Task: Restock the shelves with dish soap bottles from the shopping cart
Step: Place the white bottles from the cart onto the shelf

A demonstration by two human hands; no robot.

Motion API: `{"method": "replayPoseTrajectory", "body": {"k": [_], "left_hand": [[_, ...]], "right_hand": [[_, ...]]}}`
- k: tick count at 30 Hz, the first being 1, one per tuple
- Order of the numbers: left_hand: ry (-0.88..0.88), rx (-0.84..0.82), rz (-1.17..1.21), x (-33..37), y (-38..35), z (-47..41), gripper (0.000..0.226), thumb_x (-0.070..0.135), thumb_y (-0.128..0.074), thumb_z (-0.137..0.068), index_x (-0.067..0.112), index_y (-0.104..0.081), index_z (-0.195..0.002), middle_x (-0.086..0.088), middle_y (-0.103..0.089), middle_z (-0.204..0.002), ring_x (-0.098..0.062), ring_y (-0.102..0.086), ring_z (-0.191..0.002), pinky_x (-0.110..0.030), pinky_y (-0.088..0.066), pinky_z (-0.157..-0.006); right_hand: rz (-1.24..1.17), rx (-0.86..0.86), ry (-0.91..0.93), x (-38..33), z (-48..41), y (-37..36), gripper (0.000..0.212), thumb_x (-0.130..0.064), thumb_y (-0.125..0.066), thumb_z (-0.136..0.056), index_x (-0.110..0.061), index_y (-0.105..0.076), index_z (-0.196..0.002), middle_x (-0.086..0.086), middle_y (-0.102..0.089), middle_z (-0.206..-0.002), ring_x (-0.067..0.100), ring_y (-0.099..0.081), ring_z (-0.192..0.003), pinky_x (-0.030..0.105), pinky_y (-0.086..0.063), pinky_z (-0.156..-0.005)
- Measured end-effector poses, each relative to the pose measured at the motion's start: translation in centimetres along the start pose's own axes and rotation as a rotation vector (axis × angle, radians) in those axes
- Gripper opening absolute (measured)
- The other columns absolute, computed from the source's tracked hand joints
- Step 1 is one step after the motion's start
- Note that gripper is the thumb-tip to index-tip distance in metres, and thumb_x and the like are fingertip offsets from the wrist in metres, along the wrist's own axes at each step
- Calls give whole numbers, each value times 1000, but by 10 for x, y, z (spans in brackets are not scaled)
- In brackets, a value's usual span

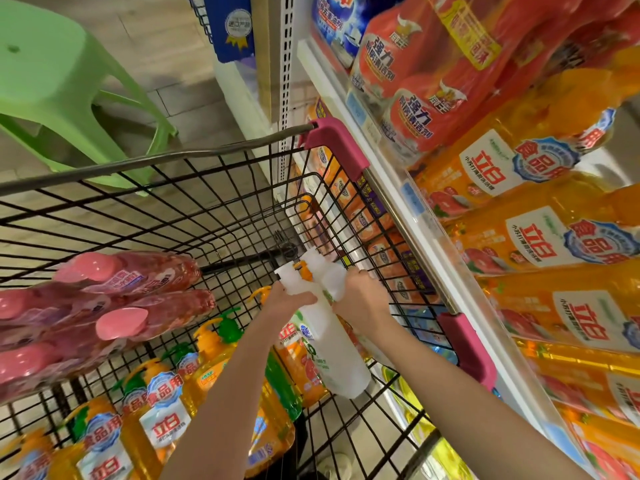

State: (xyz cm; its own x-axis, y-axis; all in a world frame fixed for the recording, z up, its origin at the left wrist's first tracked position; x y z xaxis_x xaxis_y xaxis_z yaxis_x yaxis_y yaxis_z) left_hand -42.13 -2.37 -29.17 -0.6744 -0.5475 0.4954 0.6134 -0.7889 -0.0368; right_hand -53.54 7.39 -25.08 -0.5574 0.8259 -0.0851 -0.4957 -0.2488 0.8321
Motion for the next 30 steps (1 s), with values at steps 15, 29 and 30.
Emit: {"method": "replayPoseTrajectory", "body": {"k": [15,29,30], "left_hand": [[-154,107,-11,1,4,41,40,4,-78,-72,17,-52,-99,-2,-62,-93,-11,-61,-79,-24,-47,-56],[-649,344,-600,58,-5,156,86,42,-87,-54,15,-47,-124,3,-41,-113,-19,-44,-113,-40,-44,-94],[-698,365,-597,65,-4,174,84,42,-87,-54,14,-48,-123,4,-40,-112,-18,-45,-110,-38,-44,-92]], "right_hand": [[-155,-71,70,-3,44,42,53,-29,-71,-78,-8,-46,-120,9,-52,-119,25,-54,-105,28,-38,-68],[-730,261,14,39,138,97,61,-24,-87,-61,-15,-52,-111,-2,-60,-102,18,-58,-98,29,-46,-74],[-771,289,23,42,150,104,62,-24,-87,-61,-18,-52,-112,-5,-59,-102,15,-56,-99,28,-46,-76]]}}
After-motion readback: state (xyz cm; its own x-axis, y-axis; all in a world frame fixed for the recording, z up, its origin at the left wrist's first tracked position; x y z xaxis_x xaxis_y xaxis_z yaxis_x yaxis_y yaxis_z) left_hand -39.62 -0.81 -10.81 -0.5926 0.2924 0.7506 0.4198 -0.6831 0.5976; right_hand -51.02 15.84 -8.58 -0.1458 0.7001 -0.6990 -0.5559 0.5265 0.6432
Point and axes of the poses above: each hand's wrist, its own z-axis away from the middle knuckle, its own y-axis out of the back of the hand, x = y × z, the point moved 4 cm from there along -z, towards the middle knuckle
